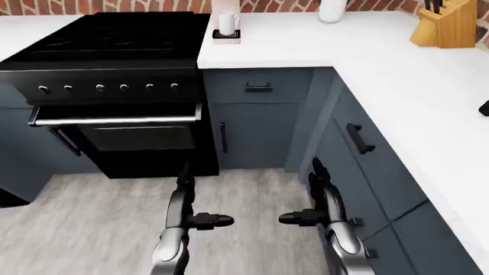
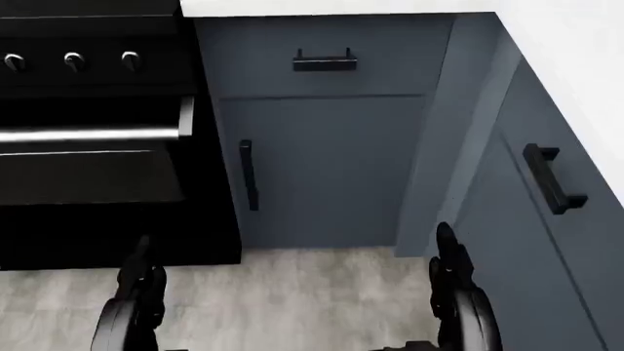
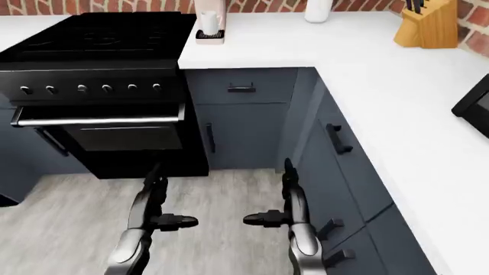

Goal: Press the button on the coffee machine to serve coffee.

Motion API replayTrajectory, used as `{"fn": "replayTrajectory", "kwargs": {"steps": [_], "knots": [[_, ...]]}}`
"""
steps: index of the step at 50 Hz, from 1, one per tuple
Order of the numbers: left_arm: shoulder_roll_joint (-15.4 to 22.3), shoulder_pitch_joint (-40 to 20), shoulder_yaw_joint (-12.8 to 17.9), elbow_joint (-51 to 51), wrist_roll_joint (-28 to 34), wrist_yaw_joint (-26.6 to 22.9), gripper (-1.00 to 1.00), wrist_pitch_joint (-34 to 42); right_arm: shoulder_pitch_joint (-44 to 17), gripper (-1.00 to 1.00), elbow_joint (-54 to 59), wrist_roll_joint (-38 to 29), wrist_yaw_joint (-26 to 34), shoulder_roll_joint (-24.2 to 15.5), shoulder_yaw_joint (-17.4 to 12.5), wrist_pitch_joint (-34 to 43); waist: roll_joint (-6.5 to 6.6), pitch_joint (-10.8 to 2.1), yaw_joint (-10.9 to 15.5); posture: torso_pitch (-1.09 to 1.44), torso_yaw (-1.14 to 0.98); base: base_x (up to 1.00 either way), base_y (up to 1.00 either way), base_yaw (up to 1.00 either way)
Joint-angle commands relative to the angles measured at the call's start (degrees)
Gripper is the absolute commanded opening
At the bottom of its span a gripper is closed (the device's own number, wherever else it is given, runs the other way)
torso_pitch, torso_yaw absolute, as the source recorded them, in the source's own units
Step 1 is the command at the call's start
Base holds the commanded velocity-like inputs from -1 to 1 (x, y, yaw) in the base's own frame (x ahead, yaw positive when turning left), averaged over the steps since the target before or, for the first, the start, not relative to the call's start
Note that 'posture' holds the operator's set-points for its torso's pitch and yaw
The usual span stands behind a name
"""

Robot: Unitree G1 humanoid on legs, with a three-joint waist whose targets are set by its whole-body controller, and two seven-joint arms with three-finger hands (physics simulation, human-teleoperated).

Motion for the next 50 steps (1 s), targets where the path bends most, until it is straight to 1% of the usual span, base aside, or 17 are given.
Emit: {"fn": "replayTrajectory", "kwargs": {"steps": [1,3,4,5,7,8,17,24,28,34,39,42,43,46,47,49,50], "knots": [[-0.04,-1.94,0.19,-5.67,-0.81,0.08,1.00,-2.96,-2.06,1.00,-2.82,0.07,0.40,-0.49,-0.23,-4.57,-0.45,-0.05,-0.12,0.00,0.00,0.00,0.00,0.00],[-0.06,-1.42,0.09,-6.08,-0.54,0.47,1.00,-3.13,-1.50,1.00,-4.48,0.74,0.95,-0.13,0.11,-3.86,-0.03,-3.56,0.37,0.00,0.00,0.00,0.00,0.00],[-0.02,-1.33,0.15,-5.78,-0.69,0.35,1.00,-3.54,-1.51,1.00,-3.80,0.49,0.95,-0.23,0.08,-4.56,-0.08,-3.03,0.34,0.00,0.00,0.00,0.00,0.00],[-0.03,-1.25,0.09,-6.21,-0.65,0.45,1.00,-3.18,-1.40,1.00,-3.95,0.72,1.07,-0.20,0.00,-4.52,-0.41,-0.94,0.37,0.00,0.00,0.00,0.00,0.00],[-0.05,-1.09,0.05,-6.88,-0.69,0.51,1.00,-2.60,-1.21,1.00,-4.68,0.67,0.92,-0.18,-0.01,-4.04,-0.45,-3.98,0.39,0.00,0.00,0.00,0.00,0.00],[-0.03,-1.13,0.06,-6.63,-0.68,0.50,1.00,-2.76,-1.29,1.00,-4.17,0.60,0.90,-0.20,-0.04,-4.40,-0.43,-4.28,0.42,0.00,0.00,0.00,0.00,0.00],[-0.20,-1.14,0.51,-6.22,-1.44,0.77,1.00,-2.30,-1.87,1.00,-4.35,-0.49,0.26,-0.43,-0.16,-3.80,-0.23,-4.71,0.43,0.00,0.00,0.00,0.00,0.00],[0.71,-2.61,1.70,-10.93,-2.18,1.61,1.00,4.94,-3.35,1.00,-12.14,-1.01,-0.61,-0.99,-1.01,6.08,-0.21,-5.20,0.52,0.00,0.00,0.00,0.00,0.00],[1.78,-7.31,3.09,-15.09,-3.17,2.48,1.00,12.95,-6.33,1.00,-19.44,-1.86,-0.39,-2.08,-1.84,15.80,-0.25,-5.33,0.55,0.00,0.00,0.00,0.00,0.00],[4.31,-13.87,5.49,-18.67,-4.40,2.94,1.00,21.88,-11.33,1.00,-24.54,-1.60,-0.17,-3.37,-3.71,24.63,-0.24,-5.23,0.53,0.00,0.00,0.00,0.00,0.00],[8.06,-23.79,8.45,-18.18,-7.23,4.24,1.00,30.13,-20.25,1.00,-29.16,-1.06,-0.68,-6.07,-5.10,37.24,-0.05,-5.19,0.52,0.00,0.00,0.00,0.00,0.00],[10.58,-28.82,9.48,-15.44,-8.48,4.87,1.00,31.55,-25.02,1.00,-30.34,-0.84,-1.20,-7.28,-5.85,42.39,0.01,-4.90,0.52,0.00,0.00,0.00,0.00,0.00],[12.56,-33.31,11.01,-14.30,-10.02,5.39,1.00,34.74,-28.80,1.00,-30.83,-0.53,-1.31,-8.57,-6.64,45.67,0.03,-4.82,0.52,0.00,0.00,0.00,0.00,0.00],[14.35,-35.51,11.52,-13.82,-11.99,6.61,1.00,36.45,-32.65,1.00,-31.86,1.39,-0.54,-10.31,-7.75,50.13,0.08,-4.71,0.51,0.00,0.00,0.00,0.00,0.00],[20.80,-49.17,13.98,-12.53,-14.92,6.82,1.00,46.52,-52.05,1.00,-27.71,2.68,-0.31,-16.73,-9.29,64.34,0.08,-4.57,0.48,0.00,0.00,0.00,0.00,0.00],[22.02,-50.58,13.71,-11.86,-16.30,7.53,1.00,47.10,-54.02,1.00,-26.66,3.34,-0.55,-17.61,-9.18,65.24,0.27,-5.02,0.19,0.00,0.00,0.00,0.00,0.00],[22.22,-50.67,13.62,-11.93,-16.70,7.81,1.00,47.24,-54.06,1.00,-26.57,3.53,-0.65,-17.72,-9.19,65.18,0.32,-4.48,0.18,0.00,0.00,0.00,0.00,0.00]]}}
